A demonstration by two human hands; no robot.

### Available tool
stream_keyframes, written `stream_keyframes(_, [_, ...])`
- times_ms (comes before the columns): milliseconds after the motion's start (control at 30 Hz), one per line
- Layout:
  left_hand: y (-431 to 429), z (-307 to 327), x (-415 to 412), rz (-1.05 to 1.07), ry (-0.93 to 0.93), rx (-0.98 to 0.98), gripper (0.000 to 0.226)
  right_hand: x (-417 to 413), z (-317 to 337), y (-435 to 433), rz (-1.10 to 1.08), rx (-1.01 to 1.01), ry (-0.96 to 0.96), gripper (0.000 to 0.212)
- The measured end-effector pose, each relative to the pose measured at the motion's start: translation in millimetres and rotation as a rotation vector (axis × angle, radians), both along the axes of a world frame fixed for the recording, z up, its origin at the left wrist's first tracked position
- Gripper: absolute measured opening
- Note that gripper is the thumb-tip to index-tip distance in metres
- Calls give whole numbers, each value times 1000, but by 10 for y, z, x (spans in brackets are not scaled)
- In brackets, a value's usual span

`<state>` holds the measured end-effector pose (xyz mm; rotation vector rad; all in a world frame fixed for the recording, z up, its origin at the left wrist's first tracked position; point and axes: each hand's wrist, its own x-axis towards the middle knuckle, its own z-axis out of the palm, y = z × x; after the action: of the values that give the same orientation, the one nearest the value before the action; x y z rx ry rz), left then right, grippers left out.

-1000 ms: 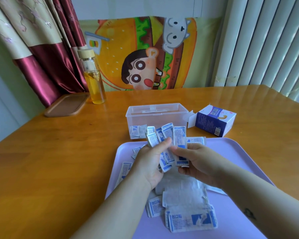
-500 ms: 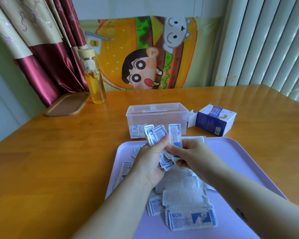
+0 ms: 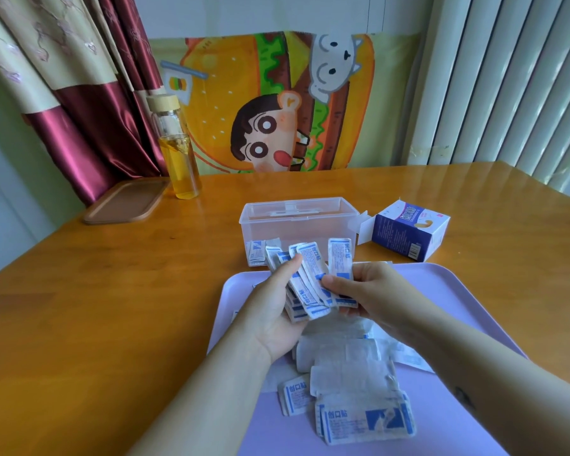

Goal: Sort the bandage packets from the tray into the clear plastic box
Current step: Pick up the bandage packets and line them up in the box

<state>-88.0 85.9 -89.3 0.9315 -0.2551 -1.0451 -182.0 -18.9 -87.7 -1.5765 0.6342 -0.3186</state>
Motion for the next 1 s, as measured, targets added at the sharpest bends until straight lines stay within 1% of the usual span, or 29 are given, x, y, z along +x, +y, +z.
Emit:
stream_keyframes(100, [38,-12,9,18,-40,3,24,15,-25,-7,-29,10,0,16])
stream_keyframes(233, [48,-61,23,82,-113,47,22,27,-19,12,-38,13,-14,16])
stream_keyframes(333, [41,-57,29,110,-112,40,22,17,5,13,-36,-51,-3,16])
stream_keyframes(467, [-4,-68,24,52,-37,19,27,-8,39,31,-18,-193,24,12])
stream_keyframes(533, [-18,-45,-12,-1,22,13,29,-8,45,47,0,-301,61,15])
stream_keyframes(567, [-29,-39,-33,-30,41,18,32,3,45,54,14,-393,93,20])
stream_keyframes(600, [-45,-44,-55,-48,52,31,34,19,34,60,35,-518,135,30])
stream_keyframes(633, [-61,-51,-76,-51,60,46,31,40,23,75,52,-653,186,41])
stream_keyframes(700, [-83,-58,-98,-22,75,60,19,76,24,103,40,-854,260,50])
stream_keyframes(767, [-79,-43,-97,6,106,42,13,69,80,82,-1,-920,257,49])
stream_keyframes(800, [-67,-42,-83,15,116,26,14,44,115,56,-3,-893,208,46])
stream_keyframes(833, [-48,-44,-65,22,114,17,17,9,137,23,22,-865,151,49])
stream_keyframes(867, [-28,-42,-46,15,113,4,20,-38,170,4,92,-877,109,62])
stream_keyframes(900, [-8,-33,-37,0,114,0,23,-85,188,-12,198,-927,92,85])
stream_keyframes(933, [4,-34,-32,-26,116,-9,24,-125,202,-12,309,-984,115,108])
stream_keyframes(967, [15,-19,-47,-65,115,-4,21,-148,207,9,398,-1046,154,124])
stream_keyframes(1000, [14,-14,-73,-118,99,5,18,-168,205,36,463,-1091,196,131])
